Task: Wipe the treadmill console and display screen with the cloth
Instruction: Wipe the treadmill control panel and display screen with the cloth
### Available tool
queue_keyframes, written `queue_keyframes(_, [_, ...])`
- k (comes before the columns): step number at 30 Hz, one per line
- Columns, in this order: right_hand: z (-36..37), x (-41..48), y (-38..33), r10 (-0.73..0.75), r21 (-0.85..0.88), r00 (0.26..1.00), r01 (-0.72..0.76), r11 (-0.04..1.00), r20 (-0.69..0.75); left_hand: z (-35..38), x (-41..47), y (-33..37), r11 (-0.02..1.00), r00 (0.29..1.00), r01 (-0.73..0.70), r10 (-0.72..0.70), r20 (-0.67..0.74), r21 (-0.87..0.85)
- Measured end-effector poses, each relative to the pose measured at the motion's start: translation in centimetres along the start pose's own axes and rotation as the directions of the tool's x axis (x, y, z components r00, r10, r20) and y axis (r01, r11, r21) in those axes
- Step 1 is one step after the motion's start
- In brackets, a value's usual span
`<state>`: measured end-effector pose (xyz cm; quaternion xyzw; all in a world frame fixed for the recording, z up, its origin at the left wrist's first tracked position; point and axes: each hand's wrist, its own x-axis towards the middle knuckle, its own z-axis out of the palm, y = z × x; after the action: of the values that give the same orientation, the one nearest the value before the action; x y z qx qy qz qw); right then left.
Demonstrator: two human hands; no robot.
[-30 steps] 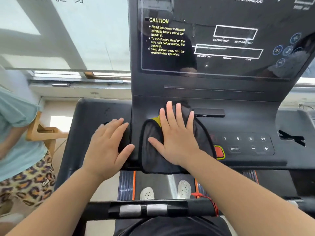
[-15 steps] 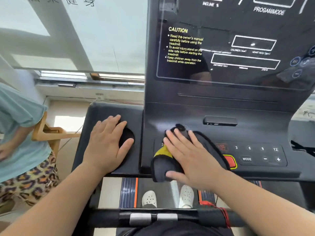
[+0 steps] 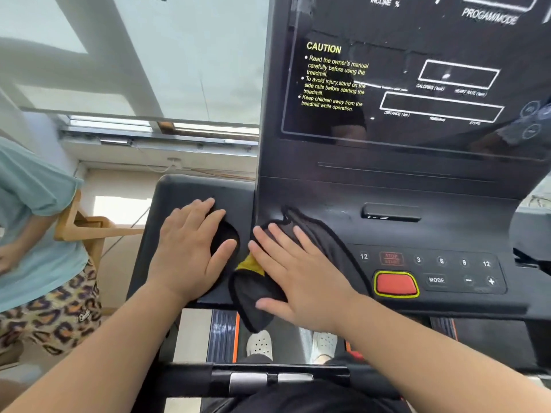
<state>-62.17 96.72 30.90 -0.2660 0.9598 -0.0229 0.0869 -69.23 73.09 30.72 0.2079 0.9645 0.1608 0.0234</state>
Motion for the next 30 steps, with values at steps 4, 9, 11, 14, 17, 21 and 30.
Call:
queue_keyframes(4, [0.2, -4.3, 3.6, 0.171, -0.040, 0.985, -0.170, 0.985, 0.013, 0.0, 0.1, -0.2, 1.000, 1.000, 0.006, -0.006, -0.004, -0.026])
queue_keyframes(9, [-0.9, -1.2, 4.4, 0.318, -0.005, 0.947, -0.319, 0.948, -0.051, 0.2, -0.1, -0.4, 0.995, 0.998, 0.014, -0.019, -0.052, -0.099])
queue_keyframes(11, [-1.2, 1.6, 3.2, 0.224, -0.018, 0.971, -0.226, 0.974, -0.078, 0.2, -0.1, -0.4, 0.986, 0.994, 0.032, -0.049, -0.095, -0.165])
queue_keyframes(14, [-1.9, 4.8, 2.5, 0.037, -0.089, 0.995, -0.045, 0.995, -0.090, -0.2, 0.2, 0.0, 0.959, 0.977, 0.037, -0.093, -0.191, -0.280])
queue_keyframes(17, [-2.9, 6.2, 3.6, -0.020, -0.201, 0.993, -0.004, 0.980, -0.116, -0.9, 0.8, 1.3, 0.956, 0.957, -0.003, -0.083, -0.279, -0.295])
queue_keyframes(21, [-3.9, 6.0, 5.4, 0.058, -0.244, 0.970, -0.116, 0.963, -0.234, -1.5, 1.8, 3.8, 0.965, 0.948, -0.015, -0.069, -0.312, -0.260])
queue_keyframes(30, [-2.6, 0.3, 6.4, 0.269, -0.105, 0.931, -0.301, 0.948, -0.248, -0.4, 3.6, 10.0, 0.972, 0.946, -0.074, -0.003, -0.325, -0.223])
